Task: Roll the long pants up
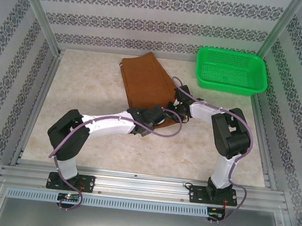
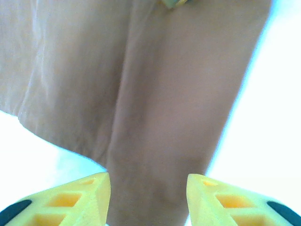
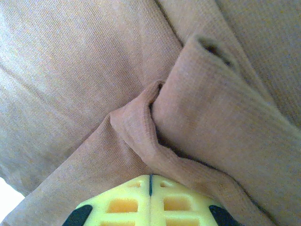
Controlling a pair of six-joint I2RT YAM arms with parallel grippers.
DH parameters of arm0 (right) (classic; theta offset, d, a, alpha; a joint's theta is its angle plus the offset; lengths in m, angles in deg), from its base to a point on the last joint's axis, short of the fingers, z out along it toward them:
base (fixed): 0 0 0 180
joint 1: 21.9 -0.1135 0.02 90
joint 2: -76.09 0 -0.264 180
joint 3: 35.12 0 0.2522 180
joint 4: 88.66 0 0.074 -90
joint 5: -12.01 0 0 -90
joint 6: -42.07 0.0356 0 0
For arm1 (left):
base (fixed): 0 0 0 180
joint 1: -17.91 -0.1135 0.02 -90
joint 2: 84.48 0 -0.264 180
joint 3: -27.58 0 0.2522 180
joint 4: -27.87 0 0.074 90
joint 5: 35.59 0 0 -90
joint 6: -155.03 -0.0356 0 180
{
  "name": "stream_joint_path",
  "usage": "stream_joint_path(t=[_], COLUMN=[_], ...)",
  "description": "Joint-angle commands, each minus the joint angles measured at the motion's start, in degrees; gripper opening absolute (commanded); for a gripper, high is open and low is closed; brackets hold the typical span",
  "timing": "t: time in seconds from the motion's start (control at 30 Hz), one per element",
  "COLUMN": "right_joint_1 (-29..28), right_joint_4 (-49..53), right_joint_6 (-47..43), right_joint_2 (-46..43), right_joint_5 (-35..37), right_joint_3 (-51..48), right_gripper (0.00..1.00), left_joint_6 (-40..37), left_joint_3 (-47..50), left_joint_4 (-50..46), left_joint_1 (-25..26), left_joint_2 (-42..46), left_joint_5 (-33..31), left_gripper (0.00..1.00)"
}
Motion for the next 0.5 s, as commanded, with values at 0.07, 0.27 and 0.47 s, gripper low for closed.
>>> stream_joint_path(t=[0.07, 0.27, 0.47], right_joint_1=[-0.5, -0.4, -0.1], right_joint_4=[3.5, 3.0, 3.5], right_joint_6=[0.4, 0.6, 0.3], right_joint_2=[0.9, -0.4, -0.9], right_joint_5=[1.0, 1.2, 1.4], right_joint_3=[-2.6, -3.6, -3.7], right_gripper=[0.0, 0.0, 0.0], left_joint_6=[-3.8, -3.3, -5.0], left_joint_3=[1.4, 1.1, 0.5], left_joint_4=[1.0, 3.6, 5.2], left_joint_1=[3.1, 1.3, -3.3], left_joint_2=[-2.5, -8.1, -13.4], left_joint_5=[3.8, 1.4, -0.2], left_gripper=[0.52, 0.53, 0.51])
